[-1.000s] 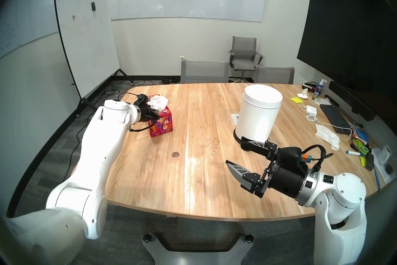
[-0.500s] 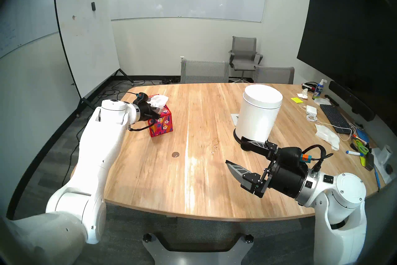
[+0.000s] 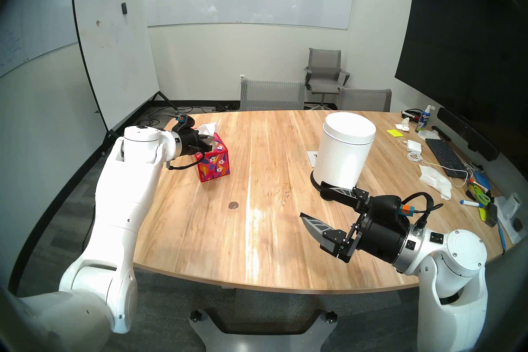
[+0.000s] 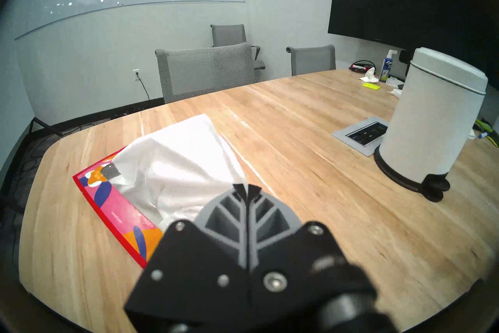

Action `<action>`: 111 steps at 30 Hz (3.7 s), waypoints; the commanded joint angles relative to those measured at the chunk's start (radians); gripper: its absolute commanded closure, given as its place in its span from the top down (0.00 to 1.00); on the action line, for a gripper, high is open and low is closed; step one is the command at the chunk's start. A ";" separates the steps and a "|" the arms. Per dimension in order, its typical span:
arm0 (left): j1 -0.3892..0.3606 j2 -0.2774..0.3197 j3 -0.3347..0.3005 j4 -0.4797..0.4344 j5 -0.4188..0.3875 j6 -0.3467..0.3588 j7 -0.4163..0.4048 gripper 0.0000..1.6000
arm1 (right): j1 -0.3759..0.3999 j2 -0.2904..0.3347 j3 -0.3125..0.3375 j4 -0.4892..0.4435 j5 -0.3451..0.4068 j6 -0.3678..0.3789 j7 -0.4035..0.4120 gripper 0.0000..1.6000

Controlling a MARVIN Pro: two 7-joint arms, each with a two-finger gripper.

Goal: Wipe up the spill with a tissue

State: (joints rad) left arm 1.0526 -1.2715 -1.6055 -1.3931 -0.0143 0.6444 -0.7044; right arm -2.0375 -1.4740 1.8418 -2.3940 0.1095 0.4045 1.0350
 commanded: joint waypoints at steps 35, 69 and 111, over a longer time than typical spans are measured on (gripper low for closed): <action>-0.337 -0.049 -0.062 -0.046 -0.064 0.218 0.060 0.00 | 0.003 0.000 0.002 -0.014 0.002 -0.001 0.002 1.00; 0.031 0.135 -0.174 -0.479 -0.223 0.316 -0.217 0.00 | 0.003 0.000 0.002 -0.014 0.002 -0.001 0.002 1.00; 0.394 0.135 -0.117 -0.638 -0.202 0.306 -0.122 0.00 | 0.003 0.000 0.002 -0.016 0.001 0.000 0.002 1.00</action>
State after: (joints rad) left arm 1.4391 -1.1204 -1.7240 -2.0084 -0.2161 0.9614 -0.8340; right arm -2.0371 -1.4750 1.8419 -2.3934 0.1087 0.4045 1.0357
